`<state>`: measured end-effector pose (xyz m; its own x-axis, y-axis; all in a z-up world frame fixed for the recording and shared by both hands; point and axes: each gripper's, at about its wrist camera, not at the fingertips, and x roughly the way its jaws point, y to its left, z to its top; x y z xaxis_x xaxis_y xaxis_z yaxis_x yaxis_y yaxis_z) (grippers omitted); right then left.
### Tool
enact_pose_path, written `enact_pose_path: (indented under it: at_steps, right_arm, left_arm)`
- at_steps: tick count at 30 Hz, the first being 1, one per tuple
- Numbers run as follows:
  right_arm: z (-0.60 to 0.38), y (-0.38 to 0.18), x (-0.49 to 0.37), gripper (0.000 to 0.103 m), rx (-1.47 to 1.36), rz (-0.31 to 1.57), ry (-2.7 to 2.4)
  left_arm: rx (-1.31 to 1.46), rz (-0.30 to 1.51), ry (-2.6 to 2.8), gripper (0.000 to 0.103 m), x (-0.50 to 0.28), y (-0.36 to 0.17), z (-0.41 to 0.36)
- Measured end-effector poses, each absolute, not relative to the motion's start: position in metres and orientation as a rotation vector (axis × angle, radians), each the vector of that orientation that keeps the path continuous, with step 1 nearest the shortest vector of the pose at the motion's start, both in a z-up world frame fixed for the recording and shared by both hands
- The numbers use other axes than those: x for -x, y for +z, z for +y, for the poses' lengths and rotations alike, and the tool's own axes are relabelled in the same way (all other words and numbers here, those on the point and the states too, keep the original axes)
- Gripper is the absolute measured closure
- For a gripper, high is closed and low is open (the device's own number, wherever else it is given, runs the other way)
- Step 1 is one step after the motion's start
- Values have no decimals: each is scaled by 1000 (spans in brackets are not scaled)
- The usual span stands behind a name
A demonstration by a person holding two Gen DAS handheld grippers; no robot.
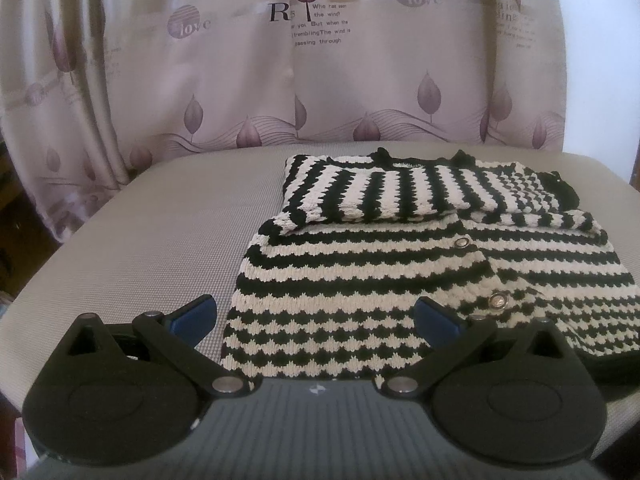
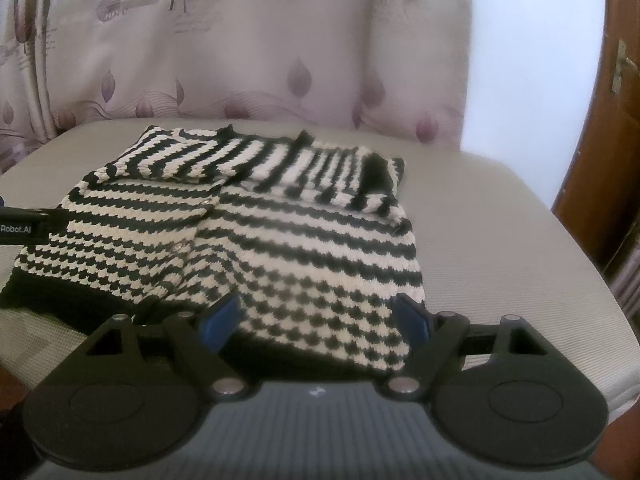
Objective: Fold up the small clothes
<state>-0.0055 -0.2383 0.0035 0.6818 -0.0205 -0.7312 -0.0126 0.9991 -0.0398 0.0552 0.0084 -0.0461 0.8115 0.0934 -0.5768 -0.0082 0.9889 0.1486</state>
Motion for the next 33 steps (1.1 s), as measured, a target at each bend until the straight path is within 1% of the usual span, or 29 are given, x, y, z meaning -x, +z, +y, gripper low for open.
enact_pose_path:
  at_steps: [9, 16, 20, 25, 26, 27, 29, 33]
  right_arm:
    - [-240, -1, 7, 20, 29, 831, -1]
    - [-254, -17, 12, 20, -11, 859, -4]
    - [-275, -29, 21, 20, -70, 864, -17]
    - [-319, -46, 33, 20, -240, 857, -37]
    - [-329, -51, 34, 20, -279, 865, -43]
    - [-336, -54, 34, 20, -306, 866, -45]
    - [-345, -58, 34, 20, -333, 859, -48]
    - [-352, -61, 30, 20, -319, 852, -69]
  left_arm:
    - [-140, 640, 63, 0, -59, -50, 11]
    - [-152, 648, 74, 0, -63, -54, 21]
    - [-148, 642, 66, 0, -72, -57, 50]
    - [-153, 698, -1, 0, -90, -74, 103]
    - [-151, 722, -18, 1, -94, -79, 112]
    - [-147, 744, -27, 3, -96, -83, 118]
    - [-121, 782, -58, 4, -100, -92, 130]
    - [-28, 788, -159, 4, -98, -96, 141]
